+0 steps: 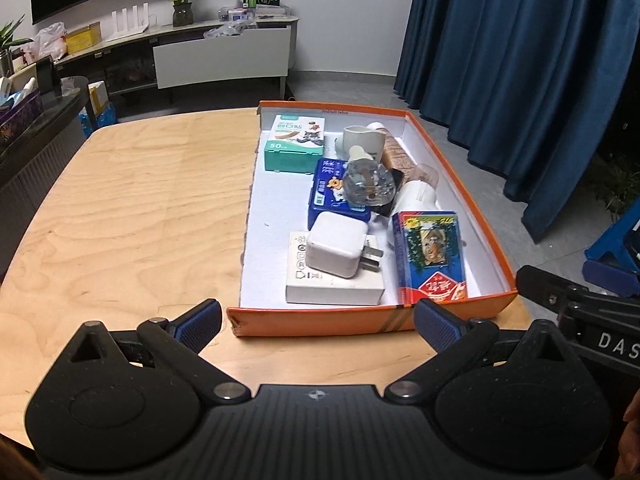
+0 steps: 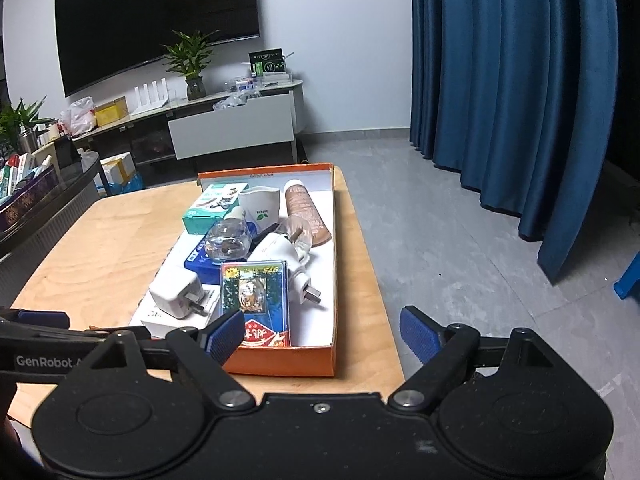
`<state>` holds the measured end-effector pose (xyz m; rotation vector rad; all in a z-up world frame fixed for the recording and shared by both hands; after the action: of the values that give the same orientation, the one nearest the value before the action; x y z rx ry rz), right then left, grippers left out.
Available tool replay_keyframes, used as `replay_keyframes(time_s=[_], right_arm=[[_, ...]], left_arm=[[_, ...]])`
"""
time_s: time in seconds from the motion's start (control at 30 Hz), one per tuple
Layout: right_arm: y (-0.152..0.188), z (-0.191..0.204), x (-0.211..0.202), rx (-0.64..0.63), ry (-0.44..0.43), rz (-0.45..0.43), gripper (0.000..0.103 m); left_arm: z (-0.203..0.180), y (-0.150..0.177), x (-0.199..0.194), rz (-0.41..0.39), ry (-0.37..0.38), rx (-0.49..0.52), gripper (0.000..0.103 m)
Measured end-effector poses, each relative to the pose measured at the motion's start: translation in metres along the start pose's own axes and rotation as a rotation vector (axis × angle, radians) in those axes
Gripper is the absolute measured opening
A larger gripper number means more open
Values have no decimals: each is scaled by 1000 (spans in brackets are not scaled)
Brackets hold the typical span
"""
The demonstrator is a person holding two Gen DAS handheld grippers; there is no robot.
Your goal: Organize rigid objects
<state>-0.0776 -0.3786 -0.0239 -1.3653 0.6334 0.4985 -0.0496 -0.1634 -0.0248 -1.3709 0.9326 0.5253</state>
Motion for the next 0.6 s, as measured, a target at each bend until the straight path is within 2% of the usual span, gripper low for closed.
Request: replay_keyframes(time_s=[0.6], right_arm=[[1, 5, 5, -2, -27, 28, 100]], left_arm=[[1, 1, 4, 11, 3, -3, 103]])
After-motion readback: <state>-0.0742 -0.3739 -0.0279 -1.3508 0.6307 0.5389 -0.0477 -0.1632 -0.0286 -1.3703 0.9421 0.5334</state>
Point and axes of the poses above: each gripper's, at about its wrist camera, not at the fingertips, and x roughly the way its jaws point, z to its left, y to its underside, the point moved 5 cm from there along x, roughly the way its jaws point, and after that the axes turned 7 degrees about z, right-handed, at the moved point
